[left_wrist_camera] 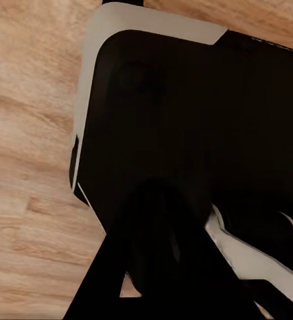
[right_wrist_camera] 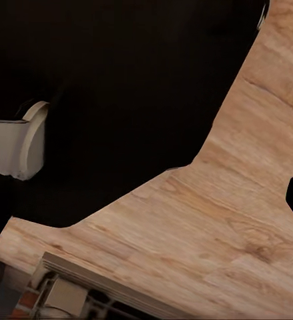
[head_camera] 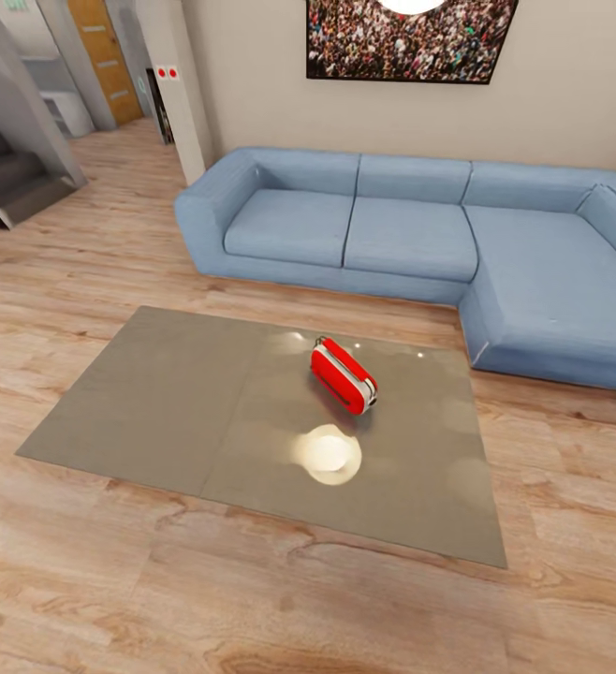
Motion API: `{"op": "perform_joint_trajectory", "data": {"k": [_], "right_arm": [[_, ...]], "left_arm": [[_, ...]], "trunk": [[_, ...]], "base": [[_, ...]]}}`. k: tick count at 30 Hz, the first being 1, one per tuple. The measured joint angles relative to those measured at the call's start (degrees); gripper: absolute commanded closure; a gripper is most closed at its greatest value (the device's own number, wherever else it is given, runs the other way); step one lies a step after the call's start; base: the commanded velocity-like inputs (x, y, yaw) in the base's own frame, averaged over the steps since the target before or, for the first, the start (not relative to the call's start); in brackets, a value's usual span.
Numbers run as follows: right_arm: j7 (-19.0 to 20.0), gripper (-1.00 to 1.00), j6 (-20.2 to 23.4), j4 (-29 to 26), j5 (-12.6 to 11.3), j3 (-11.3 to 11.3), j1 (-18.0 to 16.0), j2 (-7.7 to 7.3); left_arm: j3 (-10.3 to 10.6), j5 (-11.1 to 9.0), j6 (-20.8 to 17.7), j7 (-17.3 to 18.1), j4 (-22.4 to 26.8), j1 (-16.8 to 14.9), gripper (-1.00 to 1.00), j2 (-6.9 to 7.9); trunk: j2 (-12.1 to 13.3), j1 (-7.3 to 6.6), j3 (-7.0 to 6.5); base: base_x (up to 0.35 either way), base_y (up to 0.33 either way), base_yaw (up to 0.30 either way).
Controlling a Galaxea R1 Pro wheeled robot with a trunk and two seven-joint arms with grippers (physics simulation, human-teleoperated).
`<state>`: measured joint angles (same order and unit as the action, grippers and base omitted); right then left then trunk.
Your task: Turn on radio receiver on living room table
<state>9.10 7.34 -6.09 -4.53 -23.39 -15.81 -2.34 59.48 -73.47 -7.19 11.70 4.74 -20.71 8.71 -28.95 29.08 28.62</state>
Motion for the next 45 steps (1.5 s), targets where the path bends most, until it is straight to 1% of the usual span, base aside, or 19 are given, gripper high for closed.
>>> {"op": "perform_joint_trajectory", "data": {"k": [2,4,5,7,11,14,18,22,26,33,45], "right_arm": [[0.0,-1.00,-1.7,2.2,-0.1,0.0,0.0,0.68],[0.0,-1.00,-4.4,4.9,-0.3,0.0,0.0,1.53],[0.0,-1.00,-4.9,5.3,-0.4,0.1,0.0,1.68],[0.0,-1.00,-5.3,5.8,-1.1,0.1,0.0,1.86],[0.1,-1.00,-5.8,7.5,-4.6,0.1,0.0,2.57],[0.1,-1.00,-5.8,7.8,-5.3,0.1,0.2,2.78],[-0.1,-1.00,-6.6,7.9,-5.5,0.1,1.7,3.07],[-1.0,-1.00,-8.3,7.9,-5.6,0.1,2.7,3.63],[-1.4,-1.00,-9.3,7.9,-5.6,0.1,3.4,3.72],[-1.5,-1.00,-9.7,7.9,-5.7,0.1,3.6,3.66],[-1.5,-1.00,-9.7,7.9,-5.8,0.1,3.6,3.74]], "left_arm": [[0.0,0.0,1.1,0.0,-0.2,0.7,1.00,-0.18],[0.0,0.0,3.1,-0.1,-0.4,2.4,1.00,-0.43],[0.0,-0.1,3.6,-0.1,-0.5,2.9,1.00,-0.50],[0.0,-0.1,4.0,-0.1,-0.9,3.6,1.00,-0.65],[0.0,-0.1,4.5,-0.1,-1.4,6.0,1.00,-0.84],[0.0,-0.1,4.6,-0.1,-1.5,7.2,1.00,-0.87],[0.0,0.0,5.5,-0.1,-1.5,8.0,1.00,-1.07],[0.1,0.3,6.6,-0.2,-1.6,8.4,1.00,-2.13],[0.1,1.9,6.9,-0.2,-1.6,8.5,1.00,-2.80],[0.0,2.5,7.0,-0.1,-1.5,8.5,1.00,-2.70],[-0.1,2.5,7.0,-0.1,-1.5,8.5,1.00,-2.74]], "trunk": [[0.0,0.00,-0.10],[0.0,0.00,-0.13],[0.0,0.00,-0.15],[0.0,0.00,-0.25],[0.0,0.00,-0.55],[0.0,0.00,-0.81],[0.0,0.00,-1.17],[0.0,0.00,-1.53],[0.0,0.00,-1.89],[0.0,0.00,-2.53],[0.0,0.00,-3.63]], "base": [[0.000,0.000,0.012],[0.000,0.000,0.003],[0.000,0.000,0.002],[0.000,0.000,0.001],[0.000,0.000,0.000],[0.000,0.000,0.000],[0.000,0.000,0.000],[0.000,0.000,0.000],[0.000,0.000,0.000],[0.000,0.000,0.000],[0.000,0.000,0.000]]}}
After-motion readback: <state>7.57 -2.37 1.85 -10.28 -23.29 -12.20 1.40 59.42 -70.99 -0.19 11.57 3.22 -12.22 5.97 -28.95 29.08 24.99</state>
